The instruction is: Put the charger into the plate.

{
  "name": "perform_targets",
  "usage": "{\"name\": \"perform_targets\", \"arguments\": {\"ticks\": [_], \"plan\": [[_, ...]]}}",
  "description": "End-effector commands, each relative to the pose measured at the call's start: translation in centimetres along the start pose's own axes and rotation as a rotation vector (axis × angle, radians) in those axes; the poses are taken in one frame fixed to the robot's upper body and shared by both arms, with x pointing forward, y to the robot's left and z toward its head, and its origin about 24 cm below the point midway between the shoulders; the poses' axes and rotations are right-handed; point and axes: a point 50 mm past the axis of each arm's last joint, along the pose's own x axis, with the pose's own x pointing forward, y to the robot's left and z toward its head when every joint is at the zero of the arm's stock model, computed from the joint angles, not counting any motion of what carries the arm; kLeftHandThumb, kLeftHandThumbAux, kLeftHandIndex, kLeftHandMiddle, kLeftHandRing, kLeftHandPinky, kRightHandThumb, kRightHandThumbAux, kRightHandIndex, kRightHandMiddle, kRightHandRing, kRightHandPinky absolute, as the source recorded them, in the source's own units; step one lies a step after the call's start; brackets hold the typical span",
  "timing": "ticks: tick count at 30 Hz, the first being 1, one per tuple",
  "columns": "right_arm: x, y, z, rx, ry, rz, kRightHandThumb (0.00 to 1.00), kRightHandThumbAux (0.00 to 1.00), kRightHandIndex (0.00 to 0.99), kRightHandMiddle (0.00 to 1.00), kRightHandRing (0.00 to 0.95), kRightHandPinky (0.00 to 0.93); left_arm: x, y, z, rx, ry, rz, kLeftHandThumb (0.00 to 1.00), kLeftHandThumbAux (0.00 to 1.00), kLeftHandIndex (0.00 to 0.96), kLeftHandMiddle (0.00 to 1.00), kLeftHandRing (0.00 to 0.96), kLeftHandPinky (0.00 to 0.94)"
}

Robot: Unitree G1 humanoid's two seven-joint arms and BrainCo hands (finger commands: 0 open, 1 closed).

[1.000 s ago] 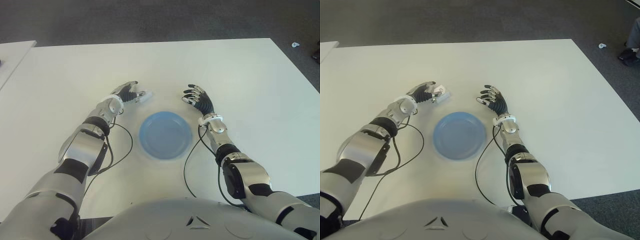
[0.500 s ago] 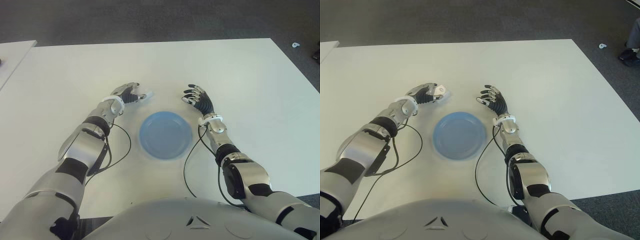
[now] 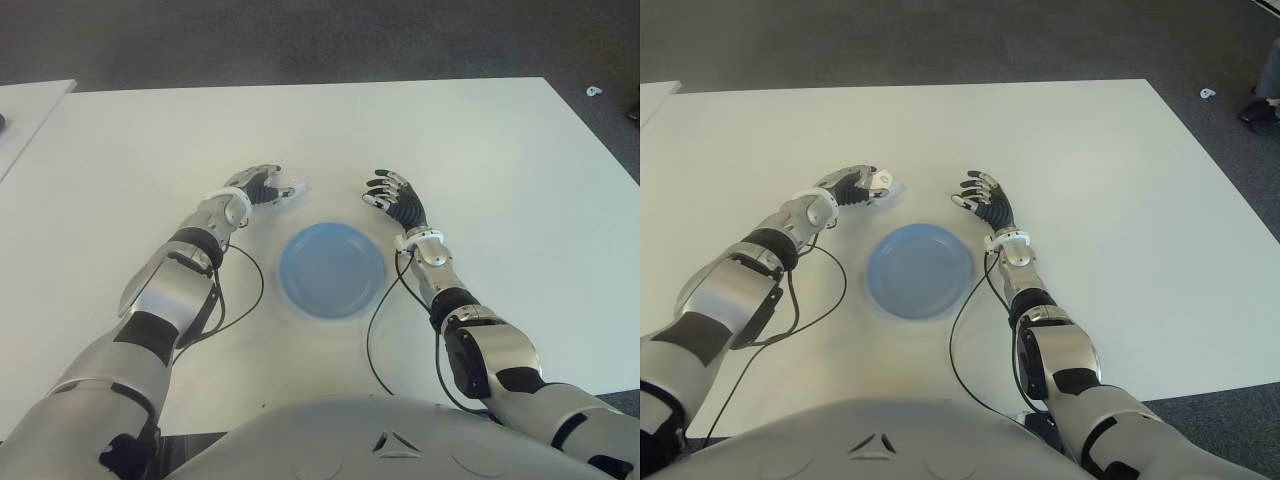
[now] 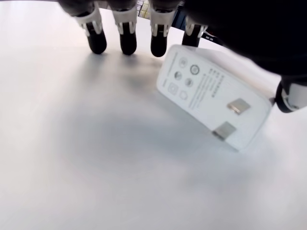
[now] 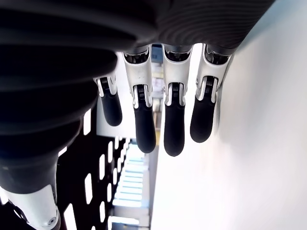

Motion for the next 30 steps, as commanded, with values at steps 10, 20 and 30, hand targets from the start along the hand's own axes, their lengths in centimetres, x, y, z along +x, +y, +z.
{"name": "perform_targets", "arguments": {"ticks": [10,20,30], "plan": [[-2.4,1.58,-4.29,-0.006,0.23,0.039,0.175,0.744,0.226,0.346,0.354,0.353,-0.22,-2.49,-0.18,-0.002,0.029,-0.131,0.15,0.263,0.0,0.0,0.0,0.0],[-2.3,1.84,-4.23,-0.019,0.233,0.044,0.169,0.751,0.229,0.349,0.353,0.348,-0.21,-2.5,-0.1,0.064,0.02,-0.114,0.131,0.263,0.0,0.0,0.0,0.0],[-2.17,1.93,-4.14,-0.032,0.234,0.044,0.157,0.751,0.238,0.349,0.353,0.347,-0.25,-2.57,-0.16,0.236,0.005,-0.1,0.105,0.249,0.0,0.0,0.0,0.0]]}}
